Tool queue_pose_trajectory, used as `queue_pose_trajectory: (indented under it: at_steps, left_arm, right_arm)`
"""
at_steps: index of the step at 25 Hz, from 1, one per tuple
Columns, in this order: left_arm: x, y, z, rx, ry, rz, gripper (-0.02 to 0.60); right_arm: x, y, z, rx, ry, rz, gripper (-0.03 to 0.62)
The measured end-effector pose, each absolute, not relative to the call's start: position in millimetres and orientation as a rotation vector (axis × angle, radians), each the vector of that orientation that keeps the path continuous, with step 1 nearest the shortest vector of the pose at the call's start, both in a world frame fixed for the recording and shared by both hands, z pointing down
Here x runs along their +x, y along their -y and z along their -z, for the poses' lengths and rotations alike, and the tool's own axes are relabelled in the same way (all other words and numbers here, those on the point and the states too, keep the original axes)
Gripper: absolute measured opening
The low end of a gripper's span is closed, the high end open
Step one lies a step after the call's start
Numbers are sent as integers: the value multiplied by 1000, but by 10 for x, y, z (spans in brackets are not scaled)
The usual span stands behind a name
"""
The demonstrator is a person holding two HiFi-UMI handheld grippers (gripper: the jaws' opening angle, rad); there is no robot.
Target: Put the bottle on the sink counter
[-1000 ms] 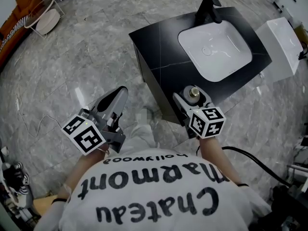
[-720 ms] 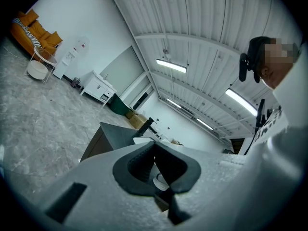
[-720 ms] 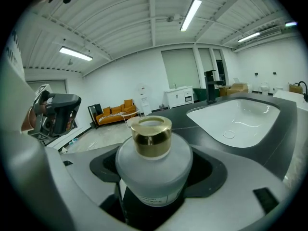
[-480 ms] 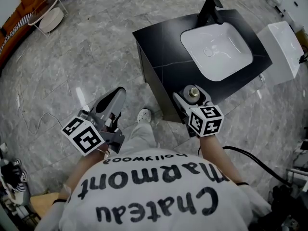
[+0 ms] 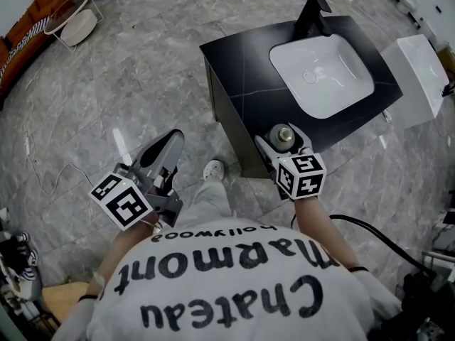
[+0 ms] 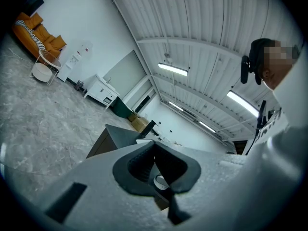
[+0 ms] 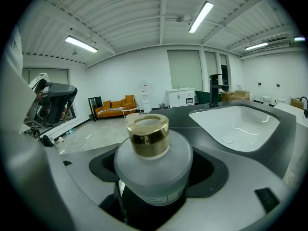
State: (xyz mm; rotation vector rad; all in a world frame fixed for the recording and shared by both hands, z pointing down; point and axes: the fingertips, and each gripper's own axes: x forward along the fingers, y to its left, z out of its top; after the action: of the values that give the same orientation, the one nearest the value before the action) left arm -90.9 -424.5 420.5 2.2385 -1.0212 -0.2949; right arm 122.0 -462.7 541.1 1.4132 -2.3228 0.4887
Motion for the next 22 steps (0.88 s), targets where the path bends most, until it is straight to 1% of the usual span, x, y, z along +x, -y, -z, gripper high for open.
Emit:
queue_pose_trajectory:
  at_steps: [18,22]
  left_arm:
    - [-1278,3853,-3969,2251,1135,344,15]
    - [-1263,3683,-4104,2207,1078,279,15]
  right_arm:
    - [1198,4586,-5496,1345,2259,-509,345]
    - [1287,4416,-5502,1337,2255,-568,345]
